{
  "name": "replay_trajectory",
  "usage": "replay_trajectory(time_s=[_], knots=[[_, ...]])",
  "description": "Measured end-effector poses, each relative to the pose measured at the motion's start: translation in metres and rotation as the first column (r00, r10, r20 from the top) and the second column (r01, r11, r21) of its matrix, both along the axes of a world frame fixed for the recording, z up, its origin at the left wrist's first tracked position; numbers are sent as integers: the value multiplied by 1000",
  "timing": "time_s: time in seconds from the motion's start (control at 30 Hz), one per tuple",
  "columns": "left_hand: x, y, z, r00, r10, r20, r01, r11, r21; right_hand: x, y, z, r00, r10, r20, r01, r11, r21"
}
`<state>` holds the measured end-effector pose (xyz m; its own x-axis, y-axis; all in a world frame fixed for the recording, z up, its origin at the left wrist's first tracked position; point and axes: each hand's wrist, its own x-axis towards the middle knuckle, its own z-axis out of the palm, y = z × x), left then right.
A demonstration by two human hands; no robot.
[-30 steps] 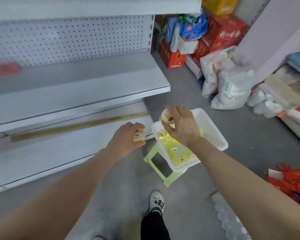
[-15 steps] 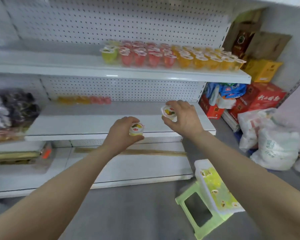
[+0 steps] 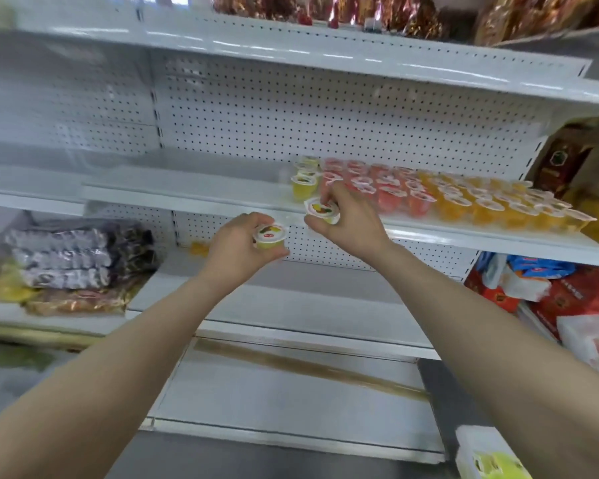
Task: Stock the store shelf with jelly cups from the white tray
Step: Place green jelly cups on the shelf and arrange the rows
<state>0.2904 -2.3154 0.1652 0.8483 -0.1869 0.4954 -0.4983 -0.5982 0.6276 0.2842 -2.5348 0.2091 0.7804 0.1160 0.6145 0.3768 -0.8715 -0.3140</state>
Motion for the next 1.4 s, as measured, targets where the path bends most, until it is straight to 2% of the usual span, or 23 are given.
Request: replay_trajectory(time_s=[0.1,0.23,0.47,0.73,0.87,1.17,1.4], knots=[[35,3,14,999,34,19,-34,999,2,44,9,18,999,14,30,-14,1000,13],[81,2,36,996,71,60,-71,997,0,104,13,40,1000,17,-9,-16,999,49],[158,-4,62,990,133,46,-133,991,6,194,15,71,978,-31,-206,38,999,28],[234,-12,51,987,162,-22,-162,987,5,284,14,71,927,-103,-360,88,994,-60],[262,-15,46,987,161,-24,-160,986,49,320,7,60,908,-116,-402,92,993,-79],[298,-28,34,992,118,-38,-114,990,87,374,0,38,864,-243,-440,126,952,-278],[305,-36,29,995,83,-63,-78,993,87,381,-7,38,859,-197,-473,82,964,-251]])
